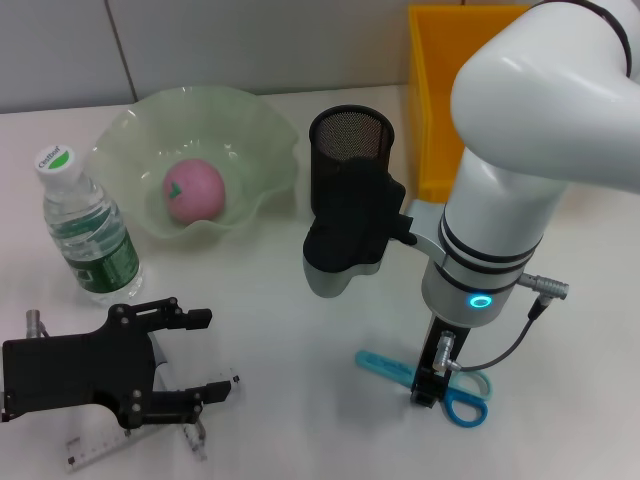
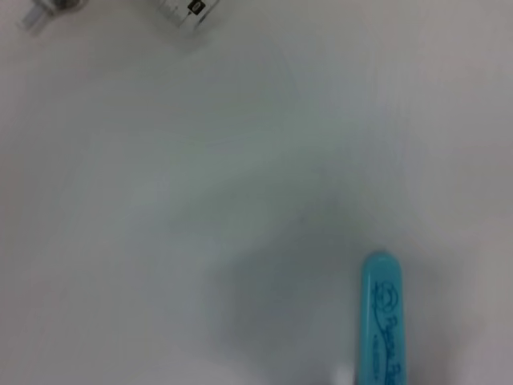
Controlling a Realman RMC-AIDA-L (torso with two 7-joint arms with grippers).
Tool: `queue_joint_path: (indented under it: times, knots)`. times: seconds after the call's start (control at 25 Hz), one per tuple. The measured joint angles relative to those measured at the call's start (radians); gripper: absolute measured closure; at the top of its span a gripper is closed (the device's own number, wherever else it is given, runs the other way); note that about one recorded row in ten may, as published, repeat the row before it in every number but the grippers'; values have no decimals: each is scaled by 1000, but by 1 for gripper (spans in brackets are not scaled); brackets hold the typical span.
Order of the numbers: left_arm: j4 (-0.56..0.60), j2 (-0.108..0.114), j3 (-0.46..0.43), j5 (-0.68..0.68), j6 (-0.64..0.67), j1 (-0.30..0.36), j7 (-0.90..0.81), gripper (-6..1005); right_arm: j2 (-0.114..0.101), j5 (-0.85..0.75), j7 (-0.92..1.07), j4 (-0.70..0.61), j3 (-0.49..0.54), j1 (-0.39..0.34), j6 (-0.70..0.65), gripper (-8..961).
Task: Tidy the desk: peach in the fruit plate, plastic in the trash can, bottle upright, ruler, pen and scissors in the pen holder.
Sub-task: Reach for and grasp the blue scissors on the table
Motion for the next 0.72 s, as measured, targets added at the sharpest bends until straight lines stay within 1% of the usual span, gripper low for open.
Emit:
queue_joint_path:
  times: [0.72]
  knots:
    - [5,0,0,0,-3,0,1,186,0,4,2,7,0,2,0,646]
